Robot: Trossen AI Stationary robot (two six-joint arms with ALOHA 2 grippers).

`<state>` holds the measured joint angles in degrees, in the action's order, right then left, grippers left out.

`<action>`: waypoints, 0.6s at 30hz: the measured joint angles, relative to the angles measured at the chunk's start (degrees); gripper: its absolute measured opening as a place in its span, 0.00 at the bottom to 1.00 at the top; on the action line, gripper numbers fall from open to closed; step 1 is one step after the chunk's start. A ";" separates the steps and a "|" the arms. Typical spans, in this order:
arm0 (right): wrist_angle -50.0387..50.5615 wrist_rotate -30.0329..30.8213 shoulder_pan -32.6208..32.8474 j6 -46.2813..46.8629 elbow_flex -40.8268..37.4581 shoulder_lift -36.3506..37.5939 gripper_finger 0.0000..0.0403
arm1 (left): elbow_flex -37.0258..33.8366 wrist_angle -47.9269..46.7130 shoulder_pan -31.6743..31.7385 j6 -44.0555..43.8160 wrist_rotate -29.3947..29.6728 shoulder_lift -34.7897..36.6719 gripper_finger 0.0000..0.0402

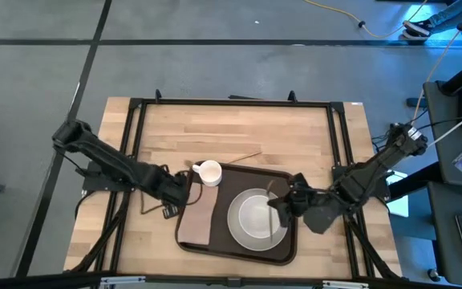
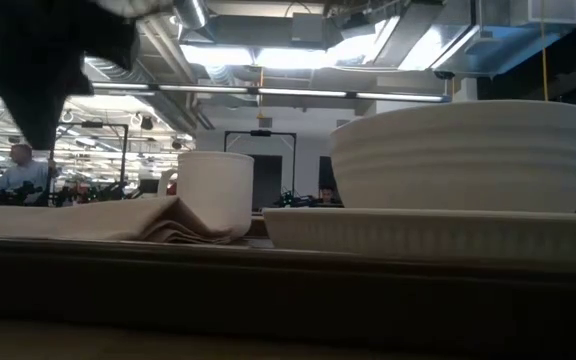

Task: Set up tray
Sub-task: Put the gold spoon on top of the brown napkin

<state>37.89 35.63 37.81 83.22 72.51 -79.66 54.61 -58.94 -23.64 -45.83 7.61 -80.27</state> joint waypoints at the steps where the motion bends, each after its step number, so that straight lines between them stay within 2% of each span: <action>1: -1.16 -0.78 -0.58 -1.44 0.00 -0.35 0.00 | -0.04 -0.01 0.00 0.14 -0.25 -1.76 0.01; 7: -3.17 -5.48 -2.62 -5.54 0.00 -1.73 0.00 | -0.04 1.94 -0.22 3.32 -2.90 -10.27 0.01; 12: -3.13 -5.70 -2.74 -5.93 0.02 -1.73 0.00 | -0.04 7.54 -0.37 4.50 -6.82 -15.30 0.00; 18: -2.95 -5.73 -2.74 -5.91 0.04 -1.73 0.00 | -0.13 17.01 -0.43 -1.40 -10.98 -17.70 0.00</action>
<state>34.94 29.89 35.07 77.31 72.55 -81.38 54.48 -41.93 -24.07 -47.23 -3.36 -97.97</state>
